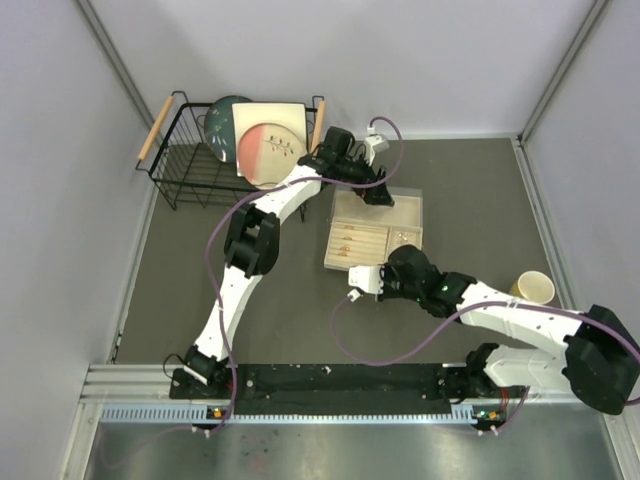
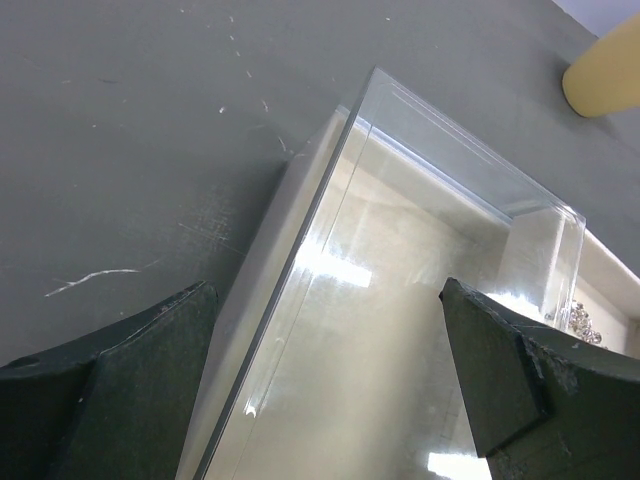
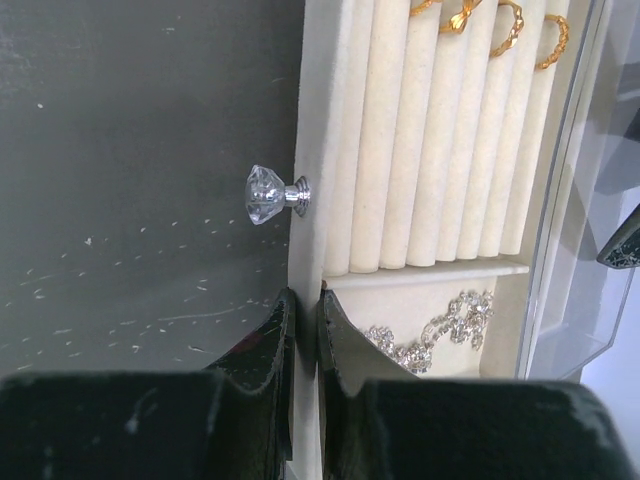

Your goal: Organize the mixed jewelry

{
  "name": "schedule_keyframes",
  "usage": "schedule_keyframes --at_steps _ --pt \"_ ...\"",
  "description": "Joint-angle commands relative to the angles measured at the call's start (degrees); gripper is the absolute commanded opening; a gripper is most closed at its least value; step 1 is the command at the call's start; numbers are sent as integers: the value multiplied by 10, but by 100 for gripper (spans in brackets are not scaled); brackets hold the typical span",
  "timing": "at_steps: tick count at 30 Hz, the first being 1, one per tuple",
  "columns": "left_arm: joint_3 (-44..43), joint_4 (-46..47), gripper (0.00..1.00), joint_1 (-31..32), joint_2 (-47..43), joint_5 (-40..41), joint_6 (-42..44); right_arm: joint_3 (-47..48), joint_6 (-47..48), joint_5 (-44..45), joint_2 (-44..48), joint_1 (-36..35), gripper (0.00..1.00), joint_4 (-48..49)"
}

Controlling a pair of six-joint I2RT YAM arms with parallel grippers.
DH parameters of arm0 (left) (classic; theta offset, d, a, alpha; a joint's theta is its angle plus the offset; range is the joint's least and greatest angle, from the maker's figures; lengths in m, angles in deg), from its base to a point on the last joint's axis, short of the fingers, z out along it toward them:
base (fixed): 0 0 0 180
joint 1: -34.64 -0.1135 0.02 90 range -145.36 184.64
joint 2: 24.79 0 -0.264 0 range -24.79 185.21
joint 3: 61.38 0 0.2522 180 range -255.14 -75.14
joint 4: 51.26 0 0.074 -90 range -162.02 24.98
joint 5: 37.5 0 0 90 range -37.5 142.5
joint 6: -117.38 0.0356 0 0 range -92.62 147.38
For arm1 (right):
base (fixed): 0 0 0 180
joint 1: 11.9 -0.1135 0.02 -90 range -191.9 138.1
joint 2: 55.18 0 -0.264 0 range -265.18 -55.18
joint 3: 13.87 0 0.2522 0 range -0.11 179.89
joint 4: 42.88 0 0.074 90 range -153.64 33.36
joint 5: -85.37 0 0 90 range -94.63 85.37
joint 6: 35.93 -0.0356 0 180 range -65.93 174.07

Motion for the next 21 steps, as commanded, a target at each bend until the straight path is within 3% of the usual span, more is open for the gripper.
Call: schedule_keyframes --at_steps 1,11,21 --pt "18 -13 99 -2 -4 4 5 -17 36 51 28 -23 0 121" --pt "24 -8 99 -2 -1 2 6 -87 82 127 -5 -59 0 257" --pt "40 8 99 -3 -11 2 1 -101 50 117 29 -60 0 285"
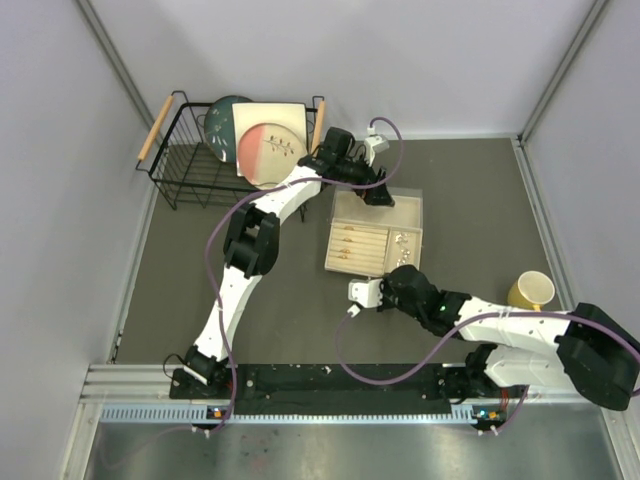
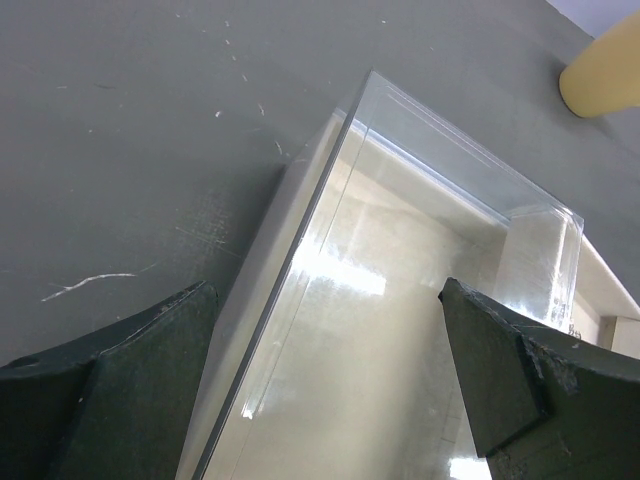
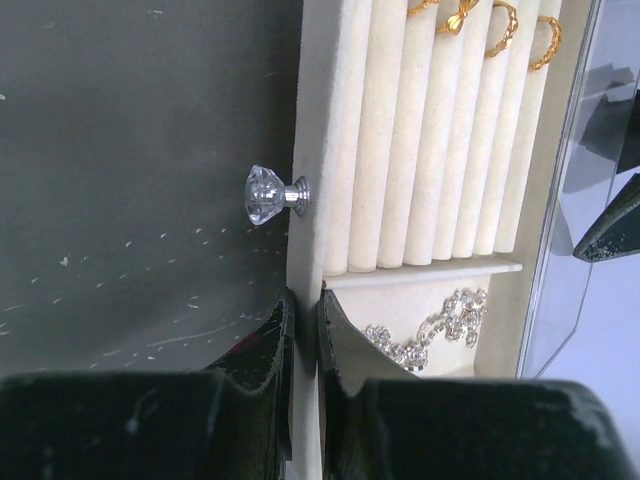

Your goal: Organize the mixed jewelry

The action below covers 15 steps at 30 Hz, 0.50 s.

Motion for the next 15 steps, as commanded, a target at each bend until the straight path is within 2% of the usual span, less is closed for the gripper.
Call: schedule_keyframes --at_steps 1,10,15 --pt "25 -7 99 -3 -5 4 2 3 14 26 26 -7 0 126" --pt "25 3 98 -2 -1 2 -8 -23 65 71 -33 -7 0 219" --pt "30 2 98 -2 -2 0 -7 -12 65 75 -41 -7 0 221"
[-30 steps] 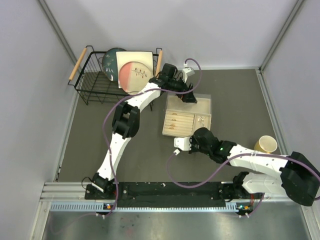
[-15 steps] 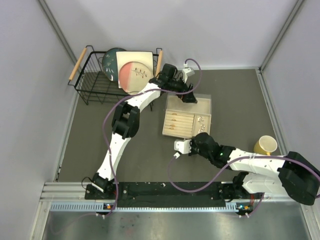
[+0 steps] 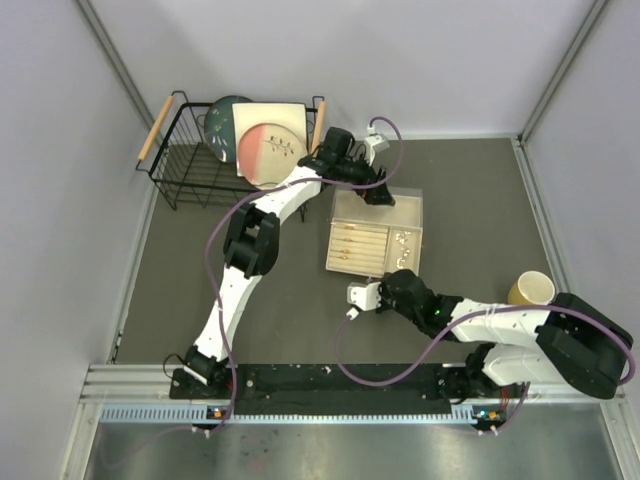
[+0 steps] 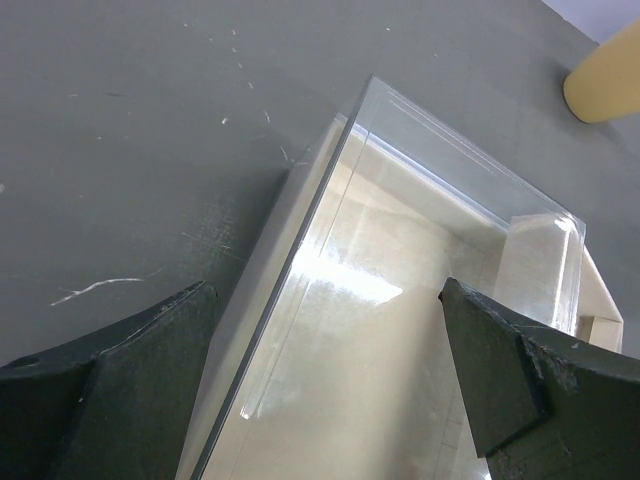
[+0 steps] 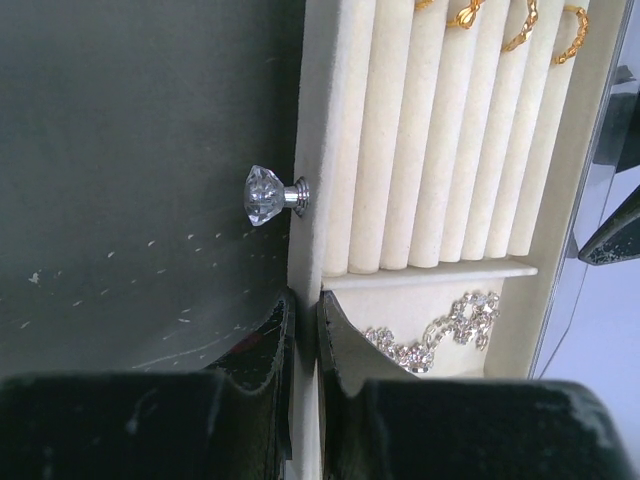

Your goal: Organize the mixed jewelry

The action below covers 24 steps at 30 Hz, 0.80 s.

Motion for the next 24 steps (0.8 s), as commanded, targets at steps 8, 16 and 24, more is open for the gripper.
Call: schedule_keyframes --at_steps 8,16,24 --pt "42 -5 98 -2 -8 -4 1 87 -22 17 50 -4 0 3" --pt "51 -4 97 -1 -14 -5 0 124 -36 21 65 -2 0 -50" --pt "54 -4 96 1 -13 -5 -2 144 -58 -3 67 22 0 -60"
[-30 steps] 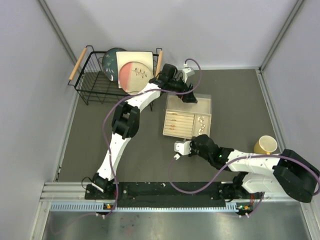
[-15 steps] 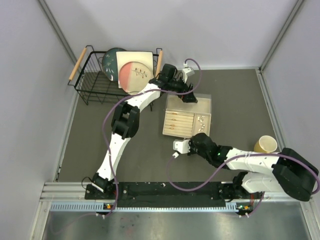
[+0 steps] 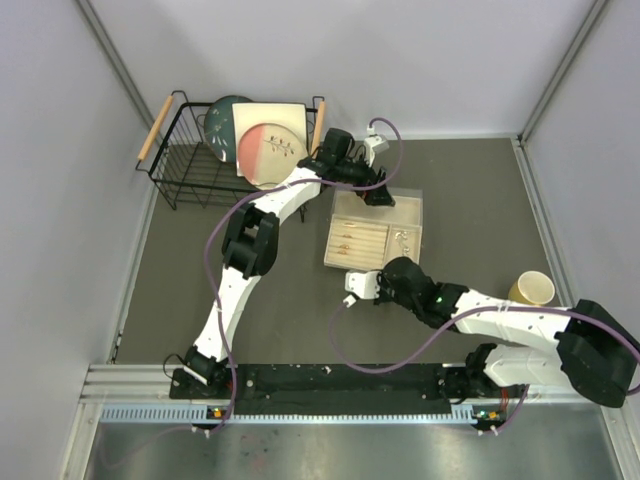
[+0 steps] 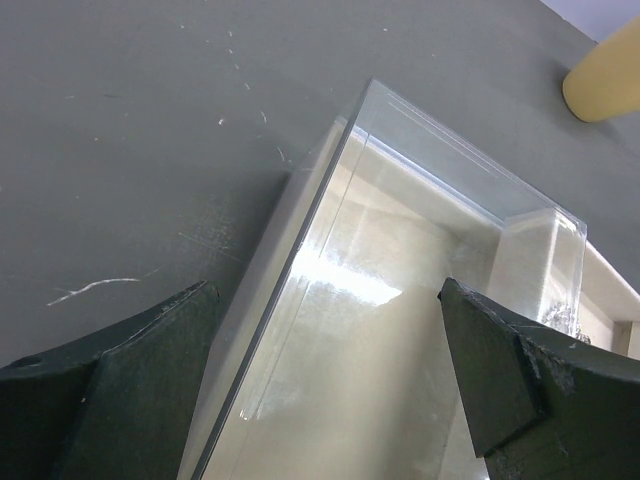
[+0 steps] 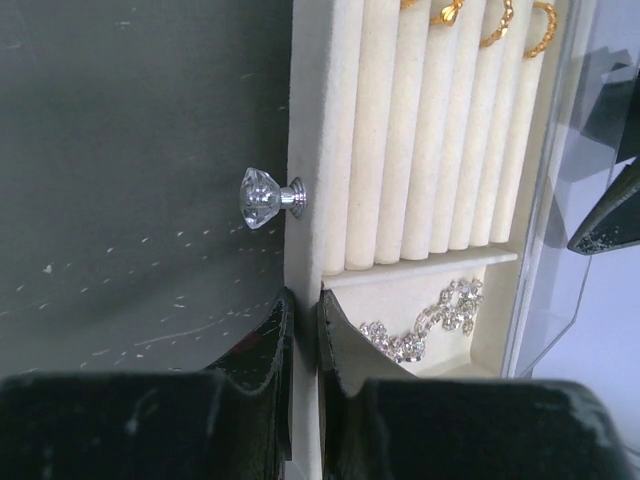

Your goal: Organize the mixed jewelry

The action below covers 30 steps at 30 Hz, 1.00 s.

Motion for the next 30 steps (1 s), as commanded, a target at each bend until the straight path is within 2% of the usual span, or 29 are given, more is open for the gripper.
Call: schedule_keyframes --at_steps 1,11,24,30 --pt "27 -24 96 1 0 -9 -2 72 -2 11 30 24 0 85" --pt "26 -23 96 2 0 -10 -4 117 -11 -21 5 53 0 57" --pt "27 -20 96 2 -1 -14 -5 145 26 9 -21 72 0 49" --pt "27 -18 96 2 -2 -17 -7 160 36 27 -34 81 11 45"
